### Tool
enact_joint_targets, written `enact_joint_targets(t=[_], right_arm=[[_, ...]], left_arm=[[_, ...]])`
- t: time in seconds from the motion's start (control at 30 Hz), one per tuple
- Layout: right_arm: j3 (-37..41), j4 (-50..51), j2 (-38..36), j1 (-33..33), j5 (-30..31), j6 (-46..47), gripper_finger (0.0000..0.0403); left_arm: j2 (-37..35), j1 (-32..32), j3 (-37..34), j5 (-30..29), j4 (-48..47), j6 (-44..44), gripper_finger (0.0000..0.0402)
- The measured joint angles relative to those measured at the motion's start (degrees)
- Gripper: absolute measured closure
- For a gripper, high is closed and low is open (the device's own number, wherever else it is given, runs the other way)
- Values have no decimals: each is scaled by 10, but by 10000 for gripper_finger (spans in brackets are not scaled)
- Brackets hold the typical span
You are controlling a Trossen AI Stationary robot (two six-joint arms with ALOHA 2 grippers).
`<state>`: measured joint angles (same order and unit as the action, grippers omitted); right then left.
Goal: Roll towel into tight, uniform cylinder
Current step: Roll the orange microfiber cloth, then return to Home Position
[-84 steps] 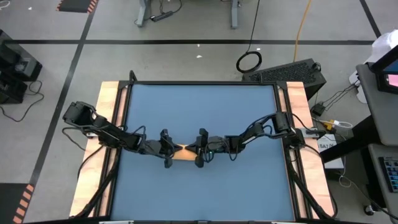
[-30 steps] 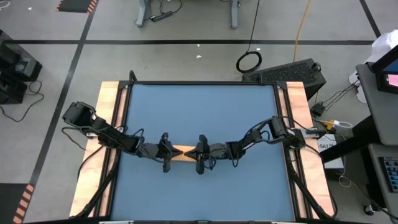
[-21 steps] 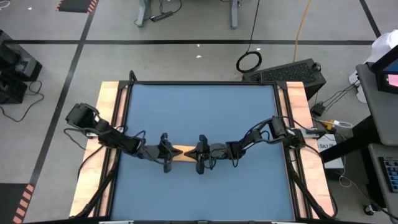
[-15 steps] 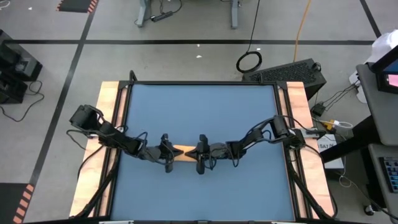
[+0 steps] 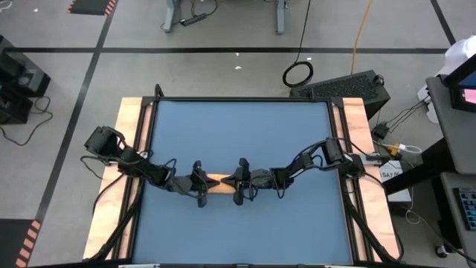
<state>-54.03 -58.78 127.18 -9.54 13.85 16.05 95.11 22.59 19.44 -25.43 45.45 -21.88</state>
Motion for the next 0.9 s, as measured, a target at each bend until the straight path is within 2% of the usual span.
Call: enact_joint_targets(t=[0.37,0.63,0.77,0.9], right_arm=[[0,-19,5,0,-6,-5,403],[1,-4,-42,4,-23,-37,403],[1,55,-94,14,-74,-53,403],[1,166,-167,25,-107,-76,403]], left_arm=[[-1,0,0,0,-1,-1,388],[-39,-2,-1,1,-25,8,388],[-80,-4,-1,1,-41,31,388],[-135,-5,-1,0,-70,59,388]])
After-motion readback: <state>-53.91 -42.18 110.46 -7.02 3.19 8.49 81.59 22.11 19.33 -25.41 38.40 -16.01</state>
